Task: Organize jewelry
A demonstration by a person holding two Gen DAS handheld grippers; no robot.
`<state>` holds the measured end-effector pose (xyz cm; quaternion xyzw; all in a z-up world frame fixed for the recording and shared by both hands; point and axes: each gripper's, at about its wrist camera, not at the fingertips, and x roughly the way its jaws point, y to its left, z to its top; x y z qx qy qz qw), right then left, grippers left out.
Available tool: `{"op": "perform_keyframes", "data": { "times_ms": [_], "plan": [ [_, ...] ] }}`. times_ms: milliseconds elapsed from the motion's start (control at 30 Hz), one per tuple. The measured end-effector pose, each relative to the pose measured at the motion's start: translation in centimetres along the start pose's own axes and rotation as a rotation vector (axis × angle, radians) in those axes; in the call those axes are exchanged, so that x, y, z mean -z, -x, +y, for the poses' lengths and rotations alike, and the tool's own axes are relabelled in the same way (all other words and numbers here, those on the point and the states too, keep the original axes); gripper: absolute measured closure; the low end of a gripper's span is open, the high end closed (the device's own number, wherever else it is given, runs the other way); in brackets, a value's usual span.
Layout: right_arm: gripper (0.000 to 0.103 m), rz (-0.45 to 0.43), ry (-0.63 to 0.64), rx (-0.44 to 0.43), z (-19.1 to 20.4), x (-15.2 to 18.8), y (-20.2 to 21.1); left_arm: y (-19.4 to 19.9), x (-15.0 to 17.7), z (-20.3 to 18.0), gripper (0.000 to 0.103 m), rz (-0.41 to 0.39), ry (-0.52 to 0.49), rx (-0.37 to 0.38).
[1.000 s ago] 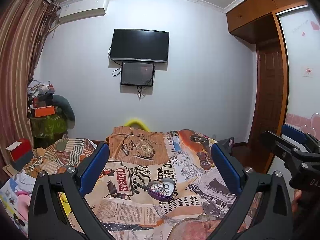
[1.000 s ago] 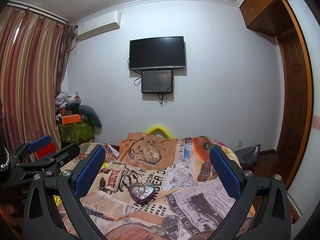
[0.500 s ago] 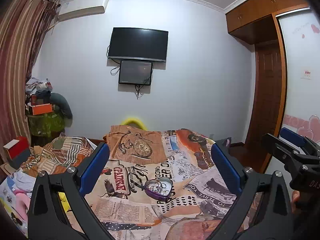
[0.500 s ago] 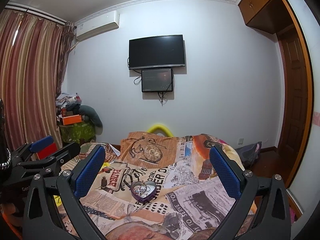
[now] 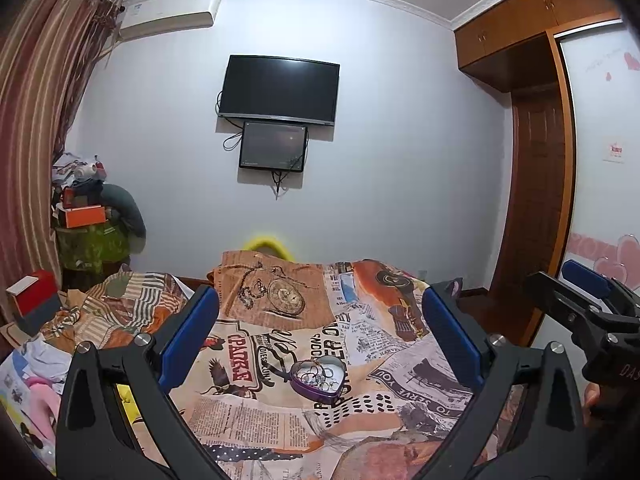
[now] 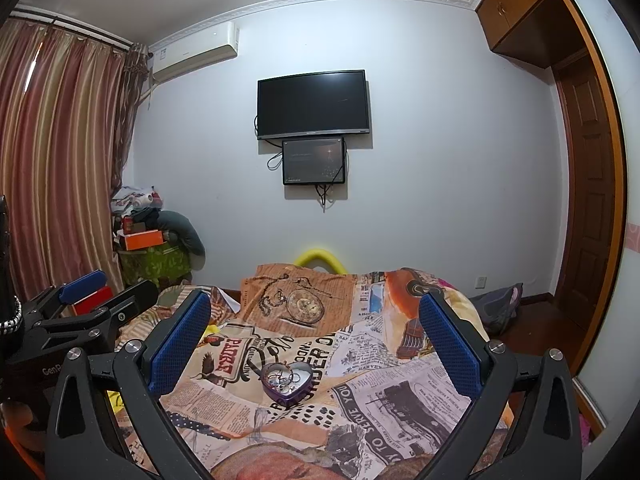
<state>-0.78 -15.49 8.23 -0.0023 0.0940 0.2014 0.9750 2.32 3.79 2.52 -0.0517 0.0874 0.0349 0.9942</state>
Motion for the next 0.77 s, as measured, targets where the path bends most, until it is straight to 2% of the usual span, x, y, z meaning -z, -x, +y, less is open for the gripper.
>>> {"op": "perform_keyframes", "data": {
  "times_ms": [767],
  "plan": [
    [0.000,0.012,-0.003,-0.001,0.15,0.45,-0.40,-0.68,0.42,-0.46,0.001,0.034,-0.013,0.042]
  ]
}}
